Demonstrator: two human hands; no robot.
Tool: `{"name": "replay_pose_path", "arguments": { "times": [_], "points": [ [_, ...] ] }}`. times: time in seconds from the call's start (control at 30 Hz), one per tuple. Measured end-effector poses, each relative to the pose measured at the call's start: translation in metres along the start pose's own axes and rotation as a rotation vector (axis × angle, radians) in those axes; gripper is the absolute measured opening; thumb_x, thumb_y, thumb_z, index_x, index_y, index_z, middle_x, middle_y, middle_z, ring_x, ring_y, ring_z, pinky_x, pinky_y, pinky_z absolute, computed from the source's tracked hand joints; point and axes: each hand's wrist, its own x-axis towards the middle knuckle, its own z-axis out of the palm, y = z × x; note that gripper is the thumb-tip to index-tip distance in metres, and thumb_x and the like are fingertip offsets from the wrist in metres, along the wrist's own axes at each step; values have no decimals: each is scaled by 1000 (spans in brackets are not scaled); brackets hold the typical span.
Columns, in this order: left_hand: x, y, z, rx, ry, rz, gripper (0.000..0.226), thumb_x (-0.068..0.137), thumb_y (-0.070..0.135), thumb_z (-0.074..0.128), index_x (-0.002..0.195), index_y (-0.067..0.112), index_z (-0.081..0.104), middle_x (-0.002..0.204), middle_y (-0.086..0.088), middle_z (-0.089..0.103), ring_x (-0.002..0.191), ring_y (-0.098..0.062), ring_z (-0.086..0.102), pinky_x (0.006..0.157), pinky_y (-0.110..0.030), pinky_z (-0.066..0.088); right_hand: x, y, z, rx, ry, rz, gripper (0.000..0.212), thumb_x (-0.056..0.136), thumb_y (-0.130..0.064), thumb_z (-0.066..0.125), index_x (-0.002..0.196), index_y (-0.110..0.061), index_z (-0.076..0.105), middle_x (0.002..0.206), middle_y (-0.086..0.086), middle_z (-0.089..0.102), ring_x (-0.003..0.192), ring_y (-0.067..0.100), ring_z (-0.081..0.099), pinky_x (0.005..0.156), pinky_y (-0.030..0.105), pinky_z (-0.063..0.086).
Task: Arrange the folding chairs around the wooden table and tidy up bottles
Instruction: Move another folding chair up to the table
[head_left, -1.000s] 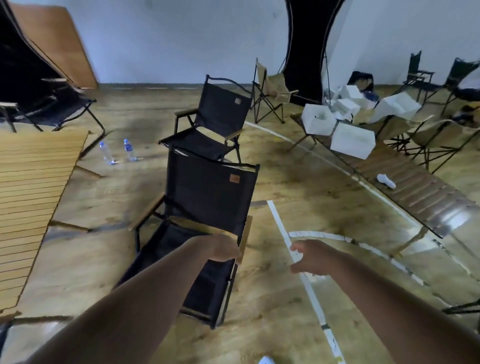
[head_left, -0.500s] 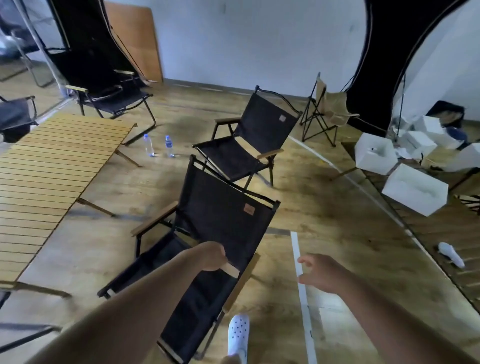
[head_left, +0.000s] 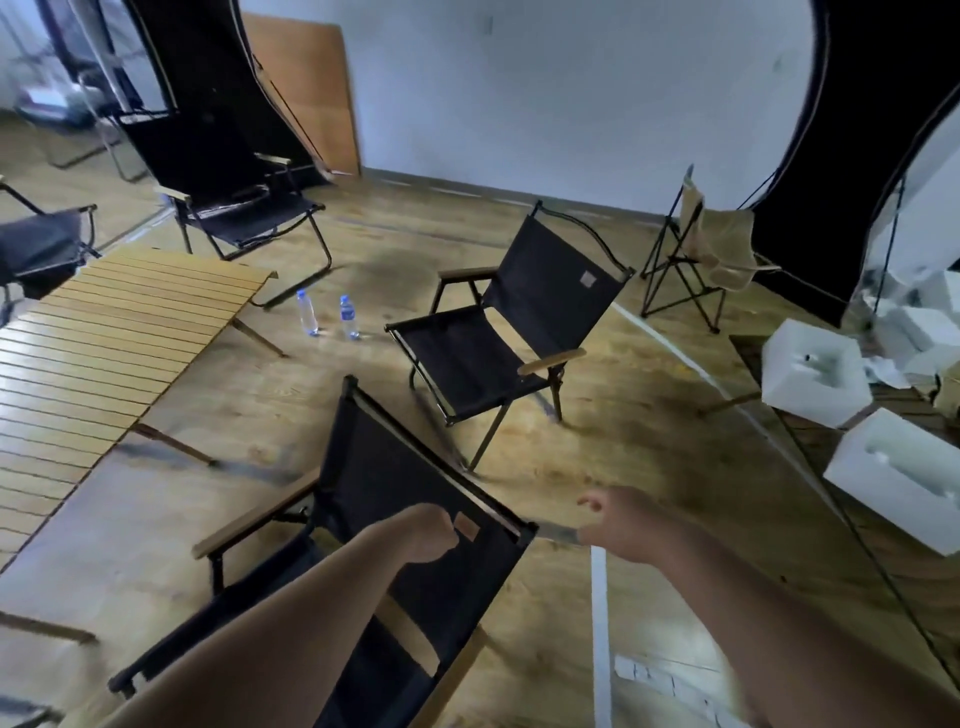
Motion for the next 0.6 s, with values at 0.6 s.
{"name": "replay_pose_path", "arguments": {
  "times": [0.6],
  "points": [
    [109, 78, -3, -702, 99, -673, 26, 99, 7, 47, 120, -2, 61, 118, -13, 66, 103, -27, 64, 88, -33, 51, 252, -7, -141, -683, -210, -624, 58, 90, -34, 63, 145, -30, 45, 145, -3, 50, 128, 18, 52, 102, 32, 46]
  ]
}}
